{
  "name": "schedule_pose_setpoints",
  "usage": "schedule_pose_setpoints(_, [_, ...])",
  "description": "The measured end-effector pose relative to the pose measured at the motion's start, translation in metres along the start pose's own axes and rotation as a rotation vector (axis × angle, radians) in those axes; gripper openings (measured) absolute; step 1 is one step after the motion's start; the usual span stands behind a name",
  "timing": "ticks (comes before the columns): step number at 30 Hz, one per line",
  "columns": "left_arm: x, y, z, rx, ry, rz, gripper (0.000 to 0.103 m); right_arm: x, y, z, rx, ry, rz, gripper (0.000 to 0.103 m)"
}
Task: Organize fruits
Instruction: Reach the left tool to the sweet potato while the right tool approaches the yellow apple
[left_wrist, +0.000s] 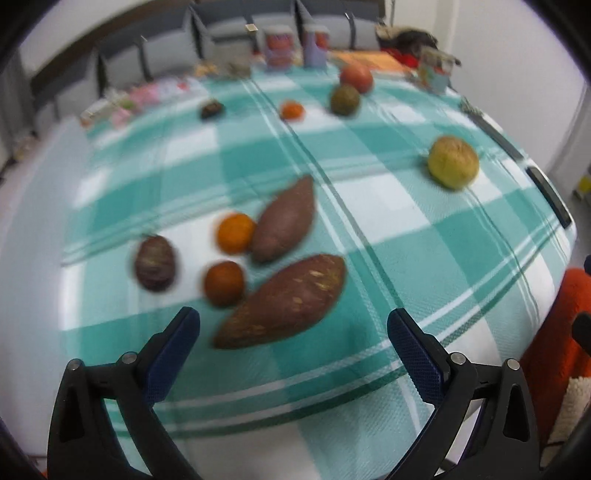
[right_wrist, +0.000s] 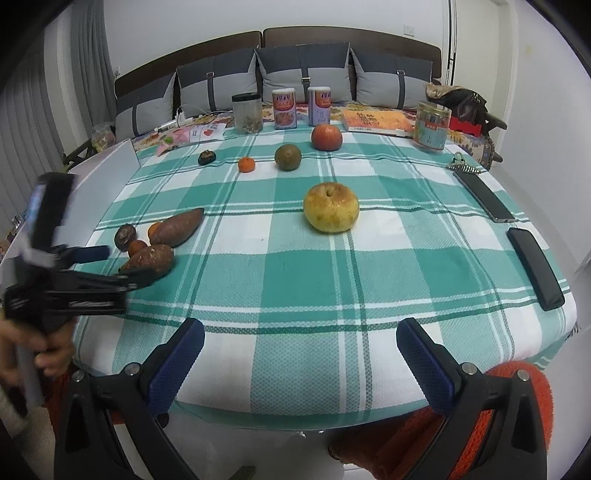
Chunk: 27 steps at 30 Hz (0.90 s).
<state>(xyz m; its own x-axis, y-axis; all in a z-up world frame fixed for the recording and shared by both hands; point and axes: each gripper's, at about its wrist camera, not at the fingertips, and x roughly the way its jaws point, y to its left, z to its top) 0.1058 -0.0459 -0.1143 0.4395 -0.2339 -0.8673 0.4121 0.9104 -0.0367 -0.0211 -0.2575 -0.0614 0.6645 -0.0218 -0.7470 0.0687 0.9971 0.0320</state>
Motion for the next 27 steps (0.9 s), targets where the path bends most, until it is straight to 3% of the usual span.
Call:
schedule_pose_setpoints(3, [0.002, -0.008, -0.004, 0.026, 0.014, -0.056, 0.101, 0.001, -0.004, -0.002, 0.008, 0.007, 0.001, 0.103])
schedule_pose_setpoints(5, [-0.009, -0.013, -0.008, 0.054, 0.016, -0.19, 0.101, 0.003, -0.008, -0.002, 0.022, 0.01, 0.001, 0.103])
schedule_pose_setpoints(7, [-0.015, -0.015, -0.008, 0.066, 0.011, -0.223, 0.101, 0.006, -0.012, -0.002, 0.039, 0.018, 0.004, 0.103])
schedule_pose_setpoints(10, [-0.005, -0.015, -0.001, 0.058, 0.029, -0.122, 0.101, 0.011, -0.015, -0.002, 0.057, 0.036, 0.015, 0.103])
schedule_pose_setpoints(14, [0.021, -0.01, 0.009, -0.001, 0.112, -0.108, 0.101, 0.011, -0.014, -0.003, 0.053, 0.035, 0.027, 0.103])
schedule_pose_setpoints(17, [0.033, -0.01, 0.012, -0.065, 0.15, -0.05, 0.101, 0.008, -0.017, -0.003, 0.065, 0.027, 0.027, 0.103])
schedule_pose_setpoints(20, [0.038, -0.019, 0.017, -0.09, 0.145, -0.014, 0.101, 0.01, -0.023, -0.004, 0.091, 0.035, 0.028, 0.103])
schedule_pose_setpoints(23, [0.043, -0.033, 0.019, -0.045, 0.151, 0.057, 0.103, 0.012, -0.025, -0.004, 0.104, 0.046, 0.034, 0.103])
schedule_pose_setpoints(27, [0.04, -0.031, 0.018, -0.049, 0.143, 0.056, 0.103, 0.009, -0.028, -0.004, 0.109, 0.033, 0.033, 0.103])
